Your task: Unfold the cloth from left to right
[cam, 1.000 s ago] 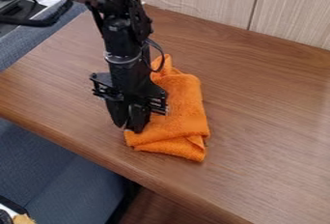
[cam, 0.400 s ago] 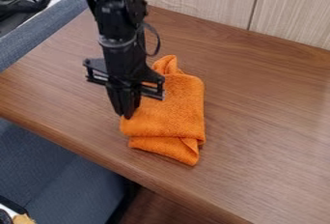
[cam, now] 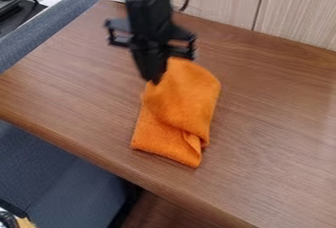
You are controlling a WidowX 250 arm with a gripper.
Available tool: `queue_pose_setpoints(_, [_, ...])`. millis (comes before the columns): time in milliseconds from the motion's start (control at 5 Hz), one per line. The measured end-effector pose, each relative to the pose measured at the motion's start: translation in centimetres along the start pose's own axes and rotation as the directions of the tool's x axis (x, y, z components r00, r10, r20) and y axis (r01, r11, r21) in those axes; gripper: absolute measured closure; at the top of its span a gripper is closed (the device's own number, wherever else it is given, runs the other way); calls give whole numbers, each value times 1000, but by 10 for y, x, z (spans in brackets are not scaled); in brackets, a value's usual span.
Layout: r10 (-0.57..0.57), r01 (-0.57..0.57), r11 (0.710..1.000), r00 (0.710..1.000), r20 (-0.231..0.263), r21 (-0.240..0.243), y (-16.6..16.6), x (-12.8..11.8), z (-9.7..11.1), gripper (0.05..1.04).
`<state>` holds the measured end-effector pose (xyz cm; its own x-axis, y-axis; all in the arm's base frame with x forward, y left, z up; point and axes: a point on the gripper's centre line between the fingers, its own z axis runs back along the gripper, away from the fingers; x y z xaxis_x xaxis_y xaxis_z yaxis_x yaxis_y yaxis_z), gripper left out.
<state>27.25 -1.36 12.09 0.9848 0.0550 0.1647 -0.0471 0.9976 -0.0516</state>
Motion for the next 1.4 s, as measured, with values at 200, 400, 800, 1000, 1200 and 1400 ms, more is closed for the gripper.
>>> queue_pose_setpoints(200, [-70, 72, 997, 996, 62, -33, -49, 15, 17, 1029])
queue_pose_setpoints(400, [-91, 95, 994, 994, 68, -55, -88, 20, 9, 1029])
queue_pose_setpoints(800, [-60, 61, 998, 997, 44, -25, -135, 13, -42, 1029])
queue_pose_setpoints(1000, [-11, 11, 1000, 1000, 27, -11, -145, 16, -66, 1013])
queue_pose_setpoints(1200, [-7, 7, 1000, 1000, 8, 9, -148, 20, -78, 873])
queue_pose_setpoints(1400, [-4, 4, 999, 1000, 17, 34, -145, 20, -78, 620])
